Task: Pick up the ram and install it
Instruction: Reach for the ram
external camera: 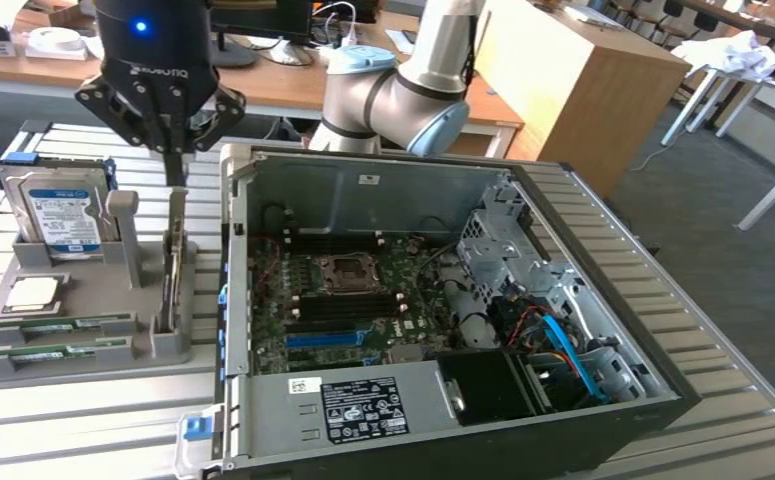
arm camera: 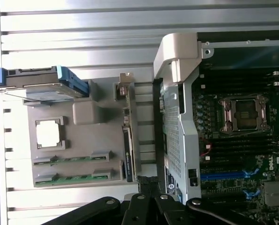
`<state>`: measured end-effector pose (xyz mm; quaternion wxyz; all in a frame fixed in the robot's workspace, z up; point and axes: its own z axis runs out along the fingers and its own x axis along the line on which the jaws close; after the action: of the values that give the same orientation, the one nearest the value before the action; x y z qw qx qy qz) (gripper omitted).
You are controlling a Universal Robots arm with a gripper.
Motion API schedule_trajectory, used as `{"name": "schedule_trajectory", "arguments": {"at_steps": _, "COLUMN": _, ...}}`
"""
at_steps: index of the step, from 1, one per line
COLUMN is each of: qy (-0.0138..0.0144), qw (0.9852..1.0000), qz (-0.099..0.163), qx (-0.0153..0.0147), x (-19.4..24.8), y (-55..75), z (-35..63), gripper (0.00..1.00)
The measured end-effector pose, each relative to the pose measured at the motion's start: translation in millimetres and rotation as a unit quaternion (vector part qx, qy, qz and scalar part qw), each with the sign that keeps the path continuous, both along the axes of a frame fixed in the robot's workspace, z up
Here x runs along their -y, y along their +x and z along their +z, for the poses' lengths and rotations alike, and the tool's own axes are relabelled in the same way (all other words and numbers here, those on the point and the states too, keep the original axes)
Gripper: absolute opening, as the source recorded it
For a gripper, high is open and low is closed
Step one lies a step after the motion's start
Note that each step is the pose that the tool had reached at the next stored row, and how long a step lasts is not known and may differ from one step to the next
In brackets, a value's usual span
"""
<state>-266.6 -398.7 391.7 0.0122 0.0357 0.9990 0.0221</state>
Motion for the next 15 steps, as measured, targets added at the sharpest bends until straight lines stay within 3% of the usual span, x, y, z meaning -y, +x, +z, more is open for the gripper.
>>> {"name": "schedule_trajectory", "arguments": {"at_steps": 15, "qy": 0.0, "qw": 1.0, "qz": 0.0, "qx": -0.0002, "x": -0.2, "y": -24.3, "z": -0.6, "gripper": 0.1}}
